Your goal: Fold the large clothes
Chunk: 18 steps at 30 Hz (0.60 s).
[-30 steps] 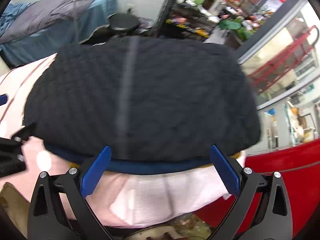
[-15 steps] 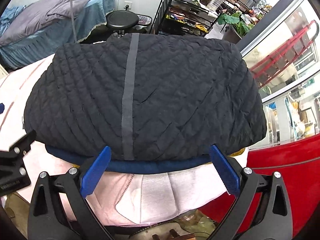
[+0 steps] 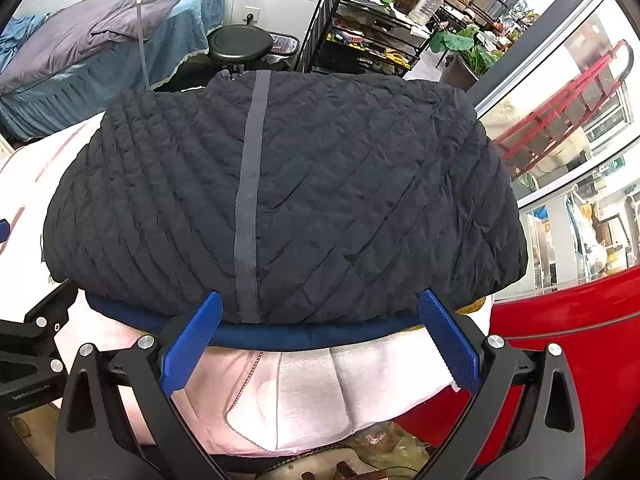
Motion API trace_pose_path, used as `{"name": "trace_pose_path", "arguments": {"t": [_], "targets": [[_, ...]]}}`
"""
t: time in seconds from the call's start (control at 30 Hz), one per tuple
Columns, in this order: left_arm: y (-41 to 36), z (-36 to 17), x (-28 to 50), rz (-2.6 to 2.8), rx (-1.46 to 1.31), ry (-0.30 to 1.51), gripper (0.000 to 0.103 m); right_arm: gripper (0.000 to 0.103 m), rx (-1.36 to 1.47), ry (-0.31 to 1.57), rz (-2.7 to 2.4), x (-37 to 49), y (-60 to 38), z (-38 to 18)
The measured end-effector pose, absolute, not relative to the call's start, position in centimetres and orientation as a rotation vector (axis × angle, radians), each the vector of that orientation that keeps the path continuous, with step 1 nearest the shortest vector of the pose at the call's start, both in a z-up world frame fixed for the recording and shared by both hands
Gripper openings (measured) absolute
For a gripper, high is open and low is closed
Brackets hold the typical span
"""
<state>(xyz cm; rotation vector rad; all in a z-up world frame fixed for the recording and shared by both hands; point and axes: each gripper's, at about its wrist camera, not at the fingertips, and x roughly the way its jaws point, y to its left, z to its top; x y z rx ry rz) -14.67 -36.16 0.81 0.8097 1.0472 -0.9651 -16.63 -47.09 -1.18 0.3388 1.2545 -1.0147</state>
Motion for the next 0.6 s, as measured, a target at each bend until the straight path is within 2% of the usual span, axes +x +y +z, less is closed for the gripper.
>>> {"name": "trace_pose_path", "arguments": {"t": [0.6], "targets": [[-35.94,0.72,-15.25,-0.989,0.799,1.058,0.097,0.097,0.347,1.243,-1.019,-16.74,-46.86,-1.33]]}}
